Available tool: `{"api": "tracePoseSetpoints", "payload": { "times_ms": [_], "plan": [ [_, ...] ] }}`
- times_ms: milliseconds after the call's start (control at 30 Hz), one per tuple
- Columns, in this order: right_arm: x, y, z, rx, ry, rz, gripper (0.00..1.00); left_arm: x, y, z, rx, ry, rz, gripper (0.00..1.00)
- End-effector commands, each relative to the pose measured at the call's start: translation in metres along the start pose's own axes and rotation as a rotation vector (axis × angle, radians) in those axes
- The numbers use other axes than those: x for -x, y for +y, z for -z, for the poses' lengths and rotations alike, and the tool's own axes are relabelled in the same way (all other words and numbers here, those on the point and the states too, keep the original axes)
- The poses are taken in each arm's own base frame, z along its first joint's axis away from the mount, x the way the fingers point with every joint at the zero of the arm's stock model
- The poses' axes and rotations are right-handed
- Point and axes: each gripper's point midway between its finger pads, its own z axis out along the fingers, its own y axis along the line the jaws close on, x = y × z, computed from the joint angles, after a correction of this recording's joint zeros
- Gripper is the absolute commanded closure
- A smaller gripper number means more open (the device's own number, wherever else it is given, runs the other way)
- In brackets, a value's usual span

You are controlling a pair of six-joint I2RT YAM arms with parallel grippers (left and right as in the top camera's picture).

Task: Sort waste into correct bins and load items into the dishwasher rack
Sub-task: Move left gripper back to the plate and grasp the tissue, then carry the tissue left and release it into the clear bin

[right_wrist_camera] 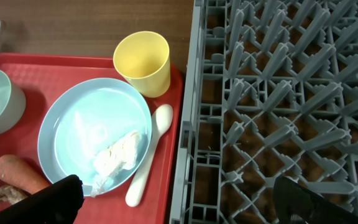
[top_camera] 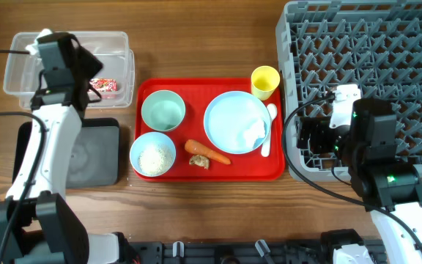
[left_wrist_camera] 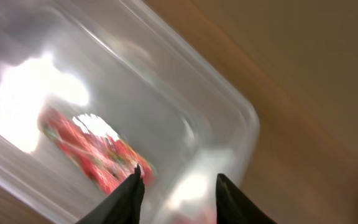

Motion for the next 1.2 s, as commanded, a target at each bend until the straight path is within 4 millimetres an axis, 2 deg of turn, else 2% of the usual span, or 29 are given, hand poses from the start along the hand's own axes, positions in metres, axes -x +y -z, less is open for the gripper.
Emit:
{"api": "tracePoseSetpoints", "payload": {
  "times_ms": [0,100,200,300,333,467,600,767,1000,1067,1167],
  "plan": [
    [0.01,-0.001,0.005,-0.009,-0.026,0.009,0.0,-0.072,-0.072,0.024,-0.278,0.278,-0.098,0.56],
    [0.01,-0.001,0.005,-0.008,-0.026,0.008,0.0,-0.12,-0.089,0.037,-0.288,0.4,-0.167,0.54],
    [0.01,-0.001,0.005,-0.008,-0.026,0.008,0.0,-0.17,-0.108,0.052,-0.305,0.499,-0.265,0.48],
    [0.01,-0.001,0.005,-0.008,-0.026,0.008,0.0,-0.209,-0.123,0.059,-0.308,0.541,-0.359,0.45],
    [0.01,-0.001,0.005,-0.009,-0.026,0.008,0.0,-0.231,-0.13,0.061,-0.307,0.558,-0.413,0.44],
    [0.008,-0.001,0.005,-0.012,-0.019,0.003,0.0,-0.28,-0.145,0.061,-0.338,0.601,-0.533,0.41],
    [0.007,-0.011,0.005,-0.07,-0.017,-0.06,0.0,-0.331,-0.156,0.056,-0.389,0.642,-0.659,0.38],
    [0.007,-0.012,0.005,-0.073,-0.016,-0.06,0.0,-0.376,-0.158,0.049,-0.406,0.685,-0.724,0.35],
    [0.007,-0.012,0.005,-0.073,-0.016,-0.06,0.0,-0.406,-0.16,0.048,-0.429,0.705,-0.767,0.36],
    [0.007,-0.012,0.005,-0.073,-0.016,-0.06,0.0,-0.41,-0.158,0.048,-0.426,0.711,-0.773,0.43],
    [0.007,-0.012,0.005,-0.073,-0.016,-0.06,0.0,-0.414,-0.155,0.045,-0.415,0.72,-0.777,0.68]
  ]
}}
